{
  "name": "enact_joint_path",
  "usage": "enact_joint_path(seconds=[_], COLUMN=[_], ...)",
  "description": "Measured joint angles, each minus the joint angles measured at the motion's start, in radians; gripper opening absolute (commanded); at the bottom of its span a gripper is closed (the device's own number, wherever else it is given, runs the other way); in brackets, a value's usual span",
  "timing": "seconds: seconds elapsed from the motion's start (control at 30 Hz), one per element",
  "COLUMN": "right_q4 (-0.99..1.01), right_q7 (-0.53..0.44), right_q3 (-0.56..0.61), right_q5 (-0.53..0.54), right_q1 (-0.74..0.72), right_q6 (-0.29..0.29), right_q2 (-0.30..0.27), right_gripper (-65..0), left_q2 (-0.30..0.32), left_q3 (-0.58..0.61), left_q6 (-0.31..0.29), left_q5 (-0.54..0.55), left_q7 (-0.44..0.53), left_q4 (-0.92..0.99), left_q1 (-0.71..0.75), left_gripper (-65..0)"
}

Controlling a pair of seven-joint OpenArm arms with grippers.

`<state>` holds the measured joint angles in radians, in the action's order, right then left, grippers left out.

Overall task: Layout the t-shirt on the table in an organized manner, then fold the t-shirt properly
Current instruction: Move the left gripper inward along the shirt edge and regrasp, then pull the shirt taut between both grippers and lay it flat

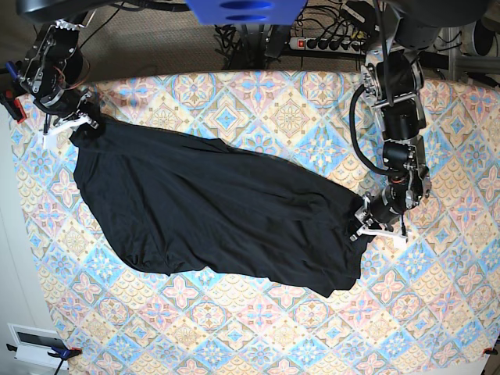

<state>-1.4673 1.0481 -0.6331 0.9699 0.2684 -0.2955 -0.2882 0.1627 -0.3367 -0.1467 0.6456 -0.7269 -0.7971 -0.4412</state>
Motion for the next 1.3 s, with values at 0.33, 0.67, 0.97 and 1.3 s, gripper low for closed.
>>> enact_joint_path(seconds=[0.33, 0.67, 0.97, 1.3], right_q4=[-0.004, -0.005, -0.091, -0.093], right_q7=[0.0, 0.102, 0.161, 0.149], right_q3=[-0.001, 0.006, 0.019, 0.094], right_q5=[0.0, 0.011, 0.034, 0.021], right_q1=[0.003, -0.025, -0.023, -0.024], right_q6=[0.0, -0.008, -0.016, -0.008], right_q2=[-0.001, 0.007, 0.008, 0.005], right_gripper=[-65.0, -65.0, -65.0, -65.0], left_q2=[0.154, 0.321, 0.392, 0.362], left_q3=[0.005, -0.053, -0.254, -0.361], left_q6=[0.02, 0.019, 0.014, 0.015], left_q5=[0.142, 0.39, 0.449, 0.442], left_q7=[-0.114, -0.151, -0.282, -0.262], left_q4=[-0.218, -0.251, -0.256, -0.536], left_q1=[0.09, 0.236, 0.393, 0.634], left_gripper=[-65.0, -65.0, -65.0, -65.0])
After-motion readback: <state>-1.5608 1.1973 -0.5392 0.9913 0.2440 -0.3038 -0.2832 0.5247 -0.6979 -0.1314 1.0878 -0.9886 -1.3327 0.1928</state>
